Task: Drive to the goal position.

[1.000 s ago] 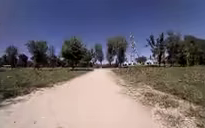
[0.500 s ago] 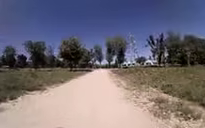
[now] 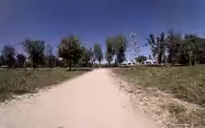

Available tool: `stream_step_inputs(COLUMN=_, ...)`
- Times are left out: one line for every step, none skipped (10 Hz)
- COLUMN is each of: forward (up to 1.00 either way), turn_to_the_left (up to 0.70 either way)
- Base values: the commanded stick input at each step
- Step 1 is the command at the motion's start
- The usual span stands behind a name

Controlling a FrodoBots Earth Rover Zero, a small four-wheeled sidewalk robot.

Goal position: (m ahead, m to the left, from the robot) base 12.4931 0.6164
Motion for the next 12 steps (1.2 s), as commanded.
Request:
stream_step_inputs(forward=0.85, turn_to_the_left=0.0)
stream_step_inputs(forward=0.85, turn_to_the_left=0.0)
stream_step_inputs(forward=0.85, turn_to_the_left=0.0)
stream_step_inputs(forward=0.85, turn_to_the_left=0.0)
stream_step_inputs(forward=0.85, turn_to_the_left=0.0)
stream_step_inputs(forward=0.85, turn_to_the_left=0.0)
stream_step_inputs(forward=0.85, turn_to_the_left=0.0)
stream_step_inputs(forward=0.85, turn_to_the_left=0.0)
stream_step_inputs(forward=0.85, turn_to_the_left=0.0)
stream_step_inputs(forward=0.85, turn_to_the_left=0.0)
stream_step_inputs(forward=0.85, turn_to_the_left=0.0)
stream_step_inputs(forward=0.85, turn_to_the_left=0.0)
